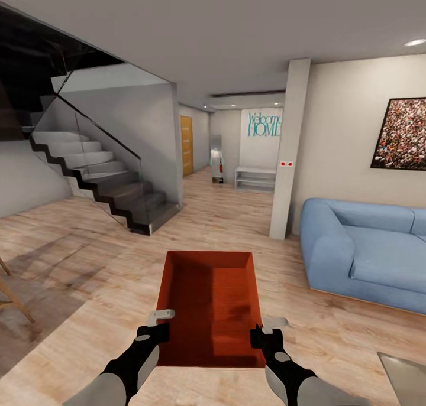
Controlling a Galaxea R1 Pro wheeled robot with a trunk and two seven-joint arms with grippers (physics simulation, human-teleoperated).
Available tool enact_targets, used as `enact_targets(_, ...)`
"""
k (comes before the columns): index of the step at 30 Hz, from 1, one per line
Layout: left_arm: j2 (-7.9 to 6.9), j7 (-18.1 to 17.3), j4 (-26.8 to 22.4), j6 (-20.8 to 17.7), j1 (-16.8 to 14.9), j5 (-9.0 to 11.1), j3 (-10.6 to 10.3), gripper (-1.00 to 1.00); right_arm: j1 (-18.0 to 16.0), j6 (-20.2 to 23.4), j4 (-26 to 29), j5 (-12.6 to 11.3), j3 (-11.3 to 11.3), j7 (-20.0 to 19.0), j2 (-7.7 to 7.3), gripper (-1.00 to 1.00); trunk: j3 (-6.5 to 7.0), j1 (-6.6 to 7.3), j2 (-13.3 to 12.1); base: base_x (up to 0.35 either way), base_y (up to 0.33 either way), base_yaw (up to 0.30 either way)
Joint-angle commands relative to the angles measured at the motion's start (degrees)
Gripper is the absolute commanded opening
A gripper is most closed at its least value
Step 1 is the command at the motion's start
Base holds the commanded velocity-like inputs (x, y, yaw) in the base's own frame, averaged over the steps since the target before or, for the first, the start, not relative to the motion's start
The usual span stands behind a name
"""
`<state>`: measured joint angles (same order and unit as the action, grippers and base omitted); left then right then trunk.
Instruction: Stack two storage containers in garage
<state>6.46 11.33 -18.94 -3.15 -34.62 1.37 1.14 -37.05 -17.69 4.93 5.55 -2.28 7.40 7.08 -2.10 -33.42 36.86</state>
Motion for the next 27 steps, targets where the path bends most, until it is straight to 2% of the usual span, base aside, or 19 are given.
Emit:
enact_targets(1,-0.04,0.4,0.1,-0.4,0.0,0.7,0.5,-1.00,-0.1,-0.6,0.2,0.5,-2.3,0.3,-0.14,-1.00,-0.10,-0.05,0.1,0.321,0.000,0.000)
enact_targets(27,-0.04,0.3,0.2,-0.4,0.0,0.7,0.5,-1.00,-0.1,-0.6,0.2,0.5,-2.3,0.3,-0.05,-1.00,-0.10,-0.05,0.1,0.321,0.000,0.000)
